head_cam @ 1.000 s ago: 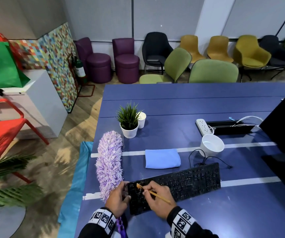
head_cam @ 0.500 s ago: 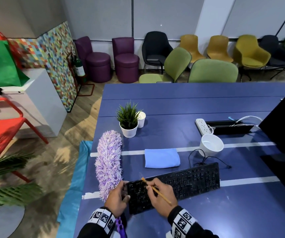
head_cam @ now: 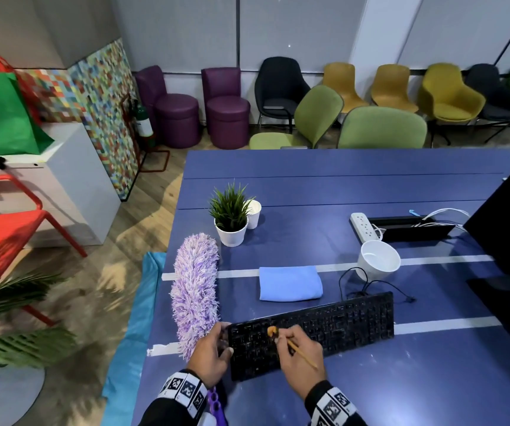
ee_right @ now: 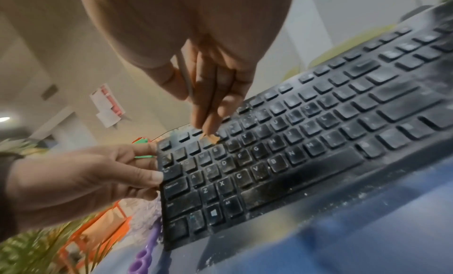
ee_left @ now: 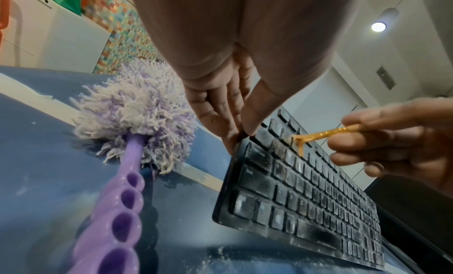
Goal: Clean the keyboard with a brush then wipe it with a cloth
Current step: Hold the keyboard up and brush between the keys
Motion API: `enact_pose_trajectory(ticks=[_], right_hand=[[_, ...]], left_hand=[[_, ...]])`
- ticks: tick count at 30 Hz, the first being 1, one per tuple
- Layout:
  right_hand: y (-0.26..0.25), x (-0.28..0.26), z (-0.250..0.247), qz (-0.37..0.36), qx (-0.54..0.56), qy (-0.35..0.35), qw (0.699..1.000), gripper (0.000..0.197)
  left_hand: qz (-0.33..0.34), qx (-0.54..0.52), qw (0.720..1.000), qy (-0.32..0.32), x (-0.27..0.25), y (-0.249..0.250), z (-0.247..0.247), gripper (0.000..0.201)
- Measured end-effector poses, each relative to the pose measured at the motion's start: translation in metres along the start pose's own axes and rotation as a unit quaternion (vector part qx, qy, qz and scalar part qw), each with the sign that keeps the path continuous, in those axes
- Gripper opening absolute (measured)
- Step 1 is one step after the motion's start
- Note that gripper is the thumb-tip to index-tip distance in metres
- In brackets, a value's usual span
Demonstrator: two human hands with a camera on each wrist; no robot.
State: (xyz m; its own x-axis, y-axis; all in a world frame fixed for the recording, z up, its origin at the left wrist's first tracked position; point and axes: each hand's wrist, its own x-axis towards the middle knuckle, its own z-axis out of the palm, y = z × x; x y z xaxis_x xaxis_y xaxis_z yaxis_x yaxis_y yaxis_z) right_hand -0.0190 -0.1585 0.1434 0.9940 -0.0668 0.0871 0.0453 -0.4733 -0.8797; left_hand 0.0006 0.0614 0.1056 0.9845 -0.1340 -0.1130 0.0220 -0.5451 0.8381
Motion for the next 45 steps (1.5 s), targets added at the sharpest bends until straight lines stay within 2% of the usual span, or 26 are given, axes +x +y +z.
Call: enact_pose_trajectory(ticks=[2,4,5,8,10,12,15,19,21,25,26,28,31,35,39,43,45], right_hand=[[-0.004,0.002,0.002,-0.011,0.004,-0.054,0.998,0.008],[-0.01,0.001,0.008,-0.017,-0.006,-0.135,0.991,0.011],[-0.011,0.001,0.012,-0.019,-0.009,-0.154,0.988,0.013],[-0.009,0.004,0.013,-0.006,0.004,-0.11,0.994,0.013],[-0.011,0.004,0.015,-0.002,0.005,-0.134,0.991,0.01],[-0.019,0.0,0.017,-0.019,-0.014,-0.174,0.985,0.015],[-0.019,0.0,0.016,-0.043,-0.012,-0.105,0.993,0.023],[-0.019,0.002,0.017,-0.041,-0.034,-0.125,0.991,0.016],[-0.019,0.004,0.016,-0.028,-0.024,-0.098,0.995,0.014],[-0.018,0.004,0.015,-0.036,-0.03,-0.175,0.983,0.009],[-0.018,0.003,0.015,-0.045,-0.029,-0.167,0.984,0.008],[-0.018,0.005,0.013,-0.058,-0.024,-0.108,0.992,0.006],[-0.015,0.009,0.014,-0.041,-0.03,-0.048,0.998,0.007],[-0.027,0.005,0.022,-0.082,-0.019,-0.137,0.987,0.004],[-0.026,0.009,0.024,-0.075,-0.014,-0.088,0.993,0.003],[-0.033,0.006,0.034,-0.093,-0.012,-0.186,0.978,0.006],[-0.034,0.007,0.033,-0.089,-0.01,-0.175,0.981,0.005]], left_hand=[[-0.001,0.006,1.0,0.003,0.0,-0.002,0.001,0.072],[0.001,0.007,1.0,-0.001,0.0,-0.003,0.002,0.071],[0.001,0.009,1.0,-0.001,0.0,-0.005,0.001,0.071],[-0.005,0.001,1.0,0.0,0.001,-0.003,0.002,0.071],[-0.005,0.003,1.0,0.003,0.0,-0.002,0.001,0.071],[-0.001,0.007,1.0,0.001,0.001,-0.003,0.001,0.071],[0.004,0.006,1.0,0.004,0.002,-0.006,0.002,0.068],[0.001,0.008,1.0,0.006,0.002,-0.006,0.002,0.07],[0.004,0.007,1.0,0.003,0.001,-0.005,0.002,0.069],[0.004,0.008,1.0,0.004,-0.001,-0.004,0.001,0.069],[0.007,0.007,1.0,0.004,-0.002,-0.004,0.001,0.069],[0.01,0.005,1.0,0.004,0.0,-0.005,0.001,0.068],[0.007,0.005,1.0,0.005,0.003,-0.005,0.001,0.07],[0.019,0.018,1.0,0.005,0.004,-0.009,0.0,0.069],[0.013,0.019,1.0,0.002,0.004,-0.009,0.0,0.07],[0.026,0.022,0.999,0.01,0.004,-0.012,0.0,0.057],[0.025,0.025,0.999,0.007,0.004,-0.013,0.0,0.054]])
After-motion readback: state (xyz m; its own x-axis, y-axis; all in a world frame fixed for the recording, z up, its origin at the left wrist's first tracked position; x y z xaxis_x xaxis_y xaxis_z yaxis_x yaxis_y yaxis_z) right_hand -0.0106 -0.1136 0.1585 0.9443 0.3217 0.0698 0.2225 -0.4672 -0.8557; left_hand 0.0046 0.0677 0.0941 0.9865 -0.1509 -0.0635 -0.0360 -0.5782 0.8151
